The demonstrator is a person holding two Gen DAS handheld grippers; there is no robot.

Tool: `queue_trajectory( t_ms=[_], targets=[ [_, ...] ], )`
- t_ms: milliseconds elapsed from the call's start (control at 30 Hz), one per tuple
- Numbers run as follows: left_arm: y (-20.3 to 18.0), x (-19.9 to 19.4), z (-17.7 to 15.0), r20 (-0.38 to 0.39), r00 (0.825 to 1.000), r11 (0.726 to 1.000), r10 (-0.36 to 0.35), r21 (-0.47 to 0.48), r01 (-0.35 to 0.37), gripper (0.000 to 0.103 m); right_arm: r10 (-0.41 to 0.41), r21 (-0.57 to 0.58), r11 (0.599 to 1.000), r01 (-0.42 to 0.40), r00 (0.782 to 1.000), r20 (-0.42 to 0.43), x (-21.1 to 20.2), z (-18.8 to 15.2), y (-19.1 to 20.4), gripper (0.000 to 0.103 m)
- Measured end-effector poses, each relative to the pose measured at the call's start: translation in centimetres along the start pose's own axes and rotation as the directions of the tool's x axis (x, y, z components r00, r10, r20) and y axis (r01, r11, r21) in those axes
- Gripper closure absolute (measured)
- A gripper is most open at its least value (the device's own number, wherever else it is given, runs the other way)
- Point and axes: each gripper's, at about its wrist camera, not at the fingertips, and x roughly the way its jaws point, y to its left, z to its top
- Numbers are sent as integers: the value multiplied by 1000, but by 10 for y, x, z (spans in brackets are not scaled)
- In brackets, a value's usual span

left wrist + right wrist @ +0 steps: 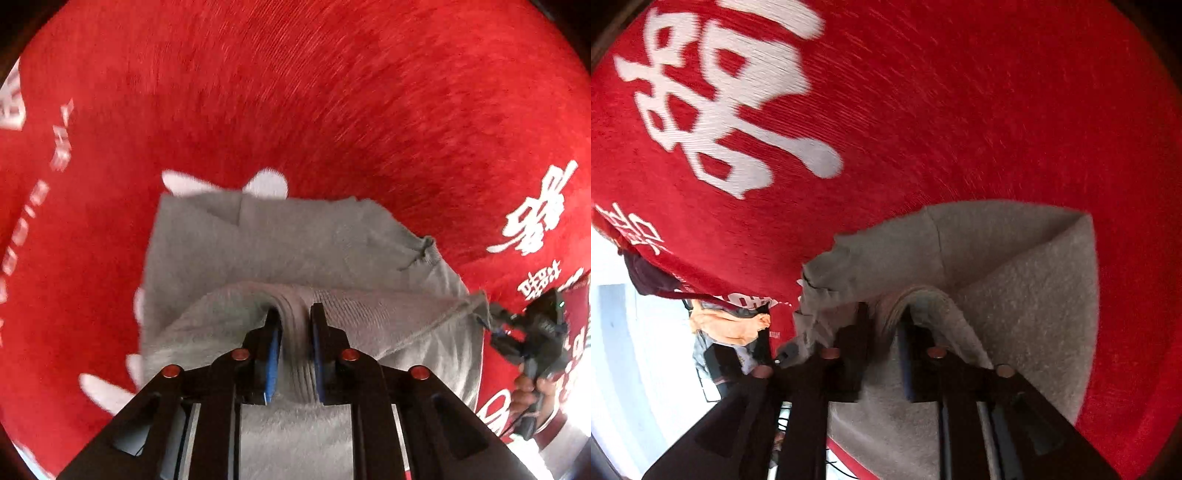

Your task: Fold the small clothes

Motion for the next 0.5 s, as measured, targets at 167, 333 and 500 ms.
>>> queue_trajectory(
  t_ms=[167,333,500],
  targets=[
    [-9,-25,-5,28,997,996,76,50,-77,87,-35,-71,997,35,999,1,-21,-7,19,59],
    [-20,-5,-15,-43,993,989,112,106,-107,87,-99,-170,982,88,993,-60,-7,-14,33,68],
    [-41,33,-20,-102,989,984,104,152,-87,87,-185,-190,968,165,978,-94,25,-6,29,68]
  ],
)
